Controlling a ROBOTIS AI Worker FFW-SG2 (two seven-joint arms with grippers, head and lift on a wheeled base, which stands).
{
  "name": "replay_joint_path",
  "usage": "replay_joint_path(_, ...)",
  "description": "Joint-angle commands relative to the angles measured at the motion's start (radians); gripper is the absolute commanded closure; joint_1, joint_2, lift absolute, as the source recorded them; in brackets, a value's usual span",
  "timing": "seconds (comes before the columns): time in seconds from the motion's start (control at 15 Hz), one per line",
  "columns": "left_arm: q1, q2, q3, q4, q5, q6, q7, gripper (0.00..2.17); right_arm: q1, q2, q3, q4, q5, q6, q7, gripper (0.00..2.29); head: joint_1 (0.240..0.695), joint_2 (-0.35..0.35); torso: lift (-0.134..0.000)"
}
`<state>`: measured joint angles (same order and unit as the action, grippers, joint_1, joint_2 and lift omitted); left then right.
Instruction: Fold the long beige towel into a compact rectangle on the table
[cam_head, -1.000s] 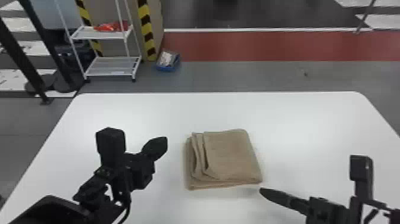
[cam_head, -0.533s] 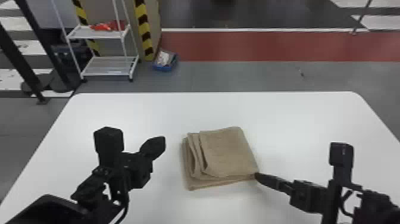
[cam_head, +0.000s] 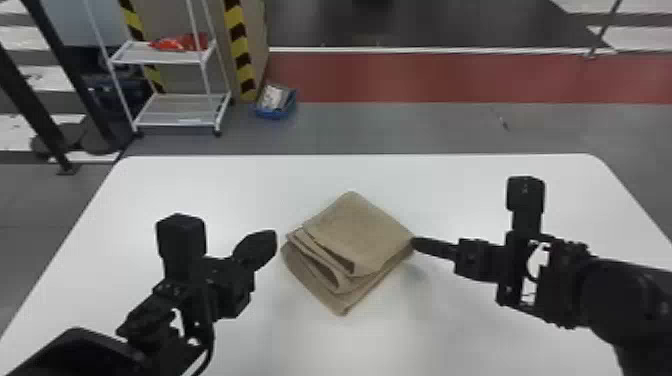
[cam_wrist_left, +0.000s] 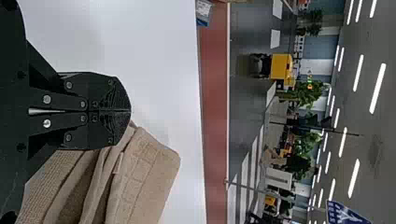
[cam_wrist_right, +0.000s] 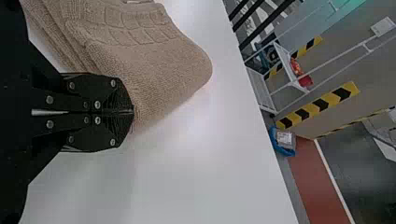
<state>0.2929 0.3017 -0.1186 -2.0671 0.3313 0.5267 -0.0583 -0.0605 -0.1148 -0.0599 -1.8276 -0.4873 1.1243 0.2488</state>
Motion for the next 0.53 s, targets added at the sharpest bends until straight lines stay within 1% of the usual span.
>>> replay_joint_path(0.0,-0.003,-0.001,0.007,0.013,0.000,-0.009,-0.002,1.86,0.034,-0.002,-0.017,-0.035,-0.034,-0.008,0.010,1.89,0.695,0.032,-0.124)
replay_joint_path(0.13,-0.012,-0.001,0.008,0.030,0.002,-0.012,-0.003,1.86,0.096,-0.005,-0.089,-0.101,-0.080,-0.020,0.038,1.89,0.695,0.042,-0.124)
replay_joint_path(0.27,-0.026,-0.006,0.004,0.048,0.002,-0.015,-0.011,1.86,0.168,-0.008,-0.185,-0.148,-0.096,-0.033,0.083,1.89,0.695,0.034,-0.124)
replay_joint_path(0.4,-0.049,-0.010,-0.010,0.076,0.002,-0.018,-0.014,1.86,0.245,-0.008,-0.281,-0.182,-0.145,-0.085,0.147,1.89,0.695,0.006,-0.124)
replay_joint_path(0.47,-0.058,-0.010,-0.018,0.091,0.002,-0.027,-0.014,1.86,0.294,-0.003,-0.324,-0.213,-0.168,-0.106,0.172,1.89,0.695,-0.031,-0.124)
